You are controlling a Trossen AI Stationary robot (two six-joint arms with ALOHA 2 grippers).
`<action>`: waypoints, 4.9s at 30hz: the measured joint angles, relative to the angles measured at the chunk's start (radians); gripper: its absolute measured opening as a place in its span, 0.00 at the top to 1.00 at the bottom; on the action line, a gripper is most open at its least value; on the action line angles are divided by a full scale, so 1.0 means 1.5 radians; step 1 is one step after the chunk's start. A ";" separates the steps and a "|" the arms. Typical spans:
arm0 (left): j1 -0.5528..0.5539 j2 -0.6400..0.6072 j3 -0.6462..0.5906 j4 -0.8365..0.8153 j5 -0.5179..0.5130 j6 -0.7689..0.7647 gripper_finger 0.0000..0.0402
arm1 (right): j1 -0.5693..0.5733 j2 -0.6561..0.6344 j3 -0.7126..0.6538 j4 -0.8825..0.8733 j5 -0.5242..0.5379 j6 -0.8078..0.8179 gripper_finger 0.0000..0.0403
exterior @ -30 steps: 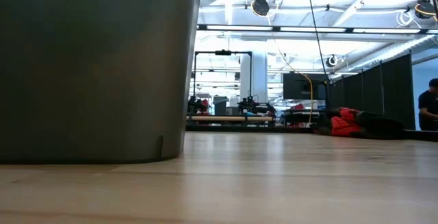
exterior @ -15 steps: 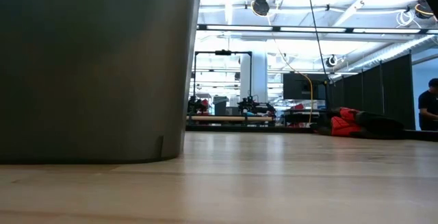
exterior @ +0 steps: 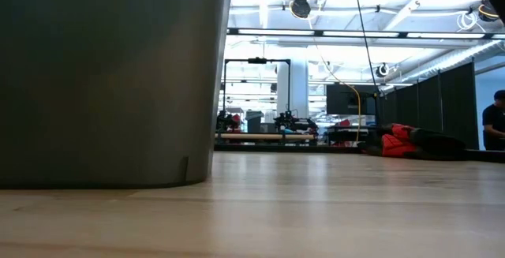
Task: Place trash/remove bag and relplace
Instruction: Insert the new blue trash bag into the trash bin
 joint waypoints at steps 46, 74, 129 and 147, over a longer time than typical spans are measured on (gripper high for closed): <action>0.000 0.000 0.000 -0.053 -0.033 -0.035 1.00 | -0.016 -0.023 0.001 0.048 -0.035 -0.002 1.00; 0.000 -0.005 0.000 -0.055 -0.042 -0.050 1.00 | 0.002 0.072 0.000 0.095 0.022 0.103 1.00; 0.000 -0.128 -0.437 0.495 -0.174 -0.156 1.00 | -0.045 -0.014 0.001 -0.202 0.143 -0.362 1.00; 0.000 -0.152 -0.438 0.491 -0.177 -0.187 1.00 | -0.039 0.043 0.001 -0.293 0.103 -0.182 1.00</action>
